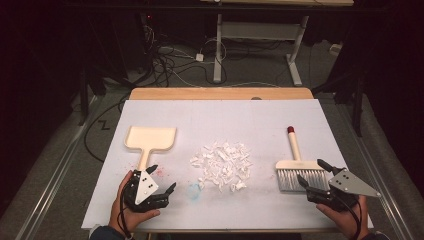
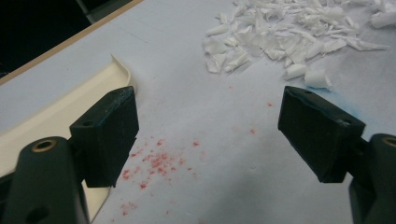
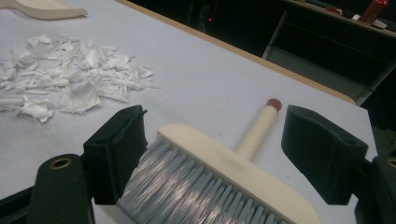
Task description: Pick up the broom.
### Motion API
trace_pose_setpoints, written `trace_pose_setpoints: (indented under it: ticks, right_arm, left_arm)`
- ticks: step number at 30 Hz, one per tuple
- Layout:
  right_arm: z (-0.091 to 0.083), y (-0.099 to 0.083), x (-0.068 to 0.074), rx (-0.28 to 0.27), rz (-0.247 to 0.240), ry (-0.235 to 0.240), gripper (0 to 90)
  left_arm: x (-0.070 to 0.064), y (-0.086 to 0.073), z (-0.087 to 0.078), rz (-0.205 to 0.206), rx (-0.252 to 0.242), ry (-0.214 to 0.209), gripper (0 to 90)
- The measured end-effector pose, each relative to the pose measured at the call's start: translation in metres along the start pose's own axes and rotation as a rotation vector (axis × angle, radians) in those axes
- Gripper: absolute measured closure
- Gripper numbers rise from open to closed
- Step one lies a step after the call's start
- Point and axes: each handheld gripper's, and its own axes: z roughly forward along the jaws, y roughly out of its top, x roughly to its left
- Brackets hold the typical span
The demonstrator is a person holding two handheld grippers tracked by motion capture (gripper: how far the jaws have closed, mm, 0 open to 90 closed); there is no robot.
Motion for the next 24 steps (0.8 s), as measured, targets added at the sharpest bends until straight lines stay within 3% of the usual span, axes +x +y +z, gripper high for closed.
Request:
trace_pose_setpoints:
  ticks: [7,15,16,19,20,22,24]
  right_arm:
    - [0.002,0.001,-0.003,0.0,-0.002,-0.011,22.8]
    - [0.015,0.009,-0.009,0.044,0.053,-0.038,24.7]
    - [0.023,0.015,-0.015,0.08,0.052,-0.075,24.7]
    - [0.032,0.021,-0.022,0.123,0.08,-0.081,24.9]
    - [0.044,0.027,-0.03,0.186,0.094,-0.106,25.0]
    - [0.049,0.03,-0.034,0.213,0.113,-0.106,26.3]
    - [0.07,0.035,-0.047,0.304,0.186,-0.072,30.7]
  left_arm:
    - [-0.004,0.0,0.002,0.005,0.023,-0.01,18.8]
    - [-0.005,0.0,0.002,0.0,0.032,-0.012,18.0]
    - [-0.005,0.0,0.002,0.003,0.036,-0.016,18.0]
    - [-0.006,-0.001,0.003,0.001,0.041,-0.026,18.0]
    - [-0.006,-0.001,0.003,0.001,0.046,-0.026,18.0]
    - [-0.005,-0.001,0.005,0.0,0.052,-0.025,18.0]
    - [-0.005,-0.001,0.006,0.005,0.066,-0.024,18.0]
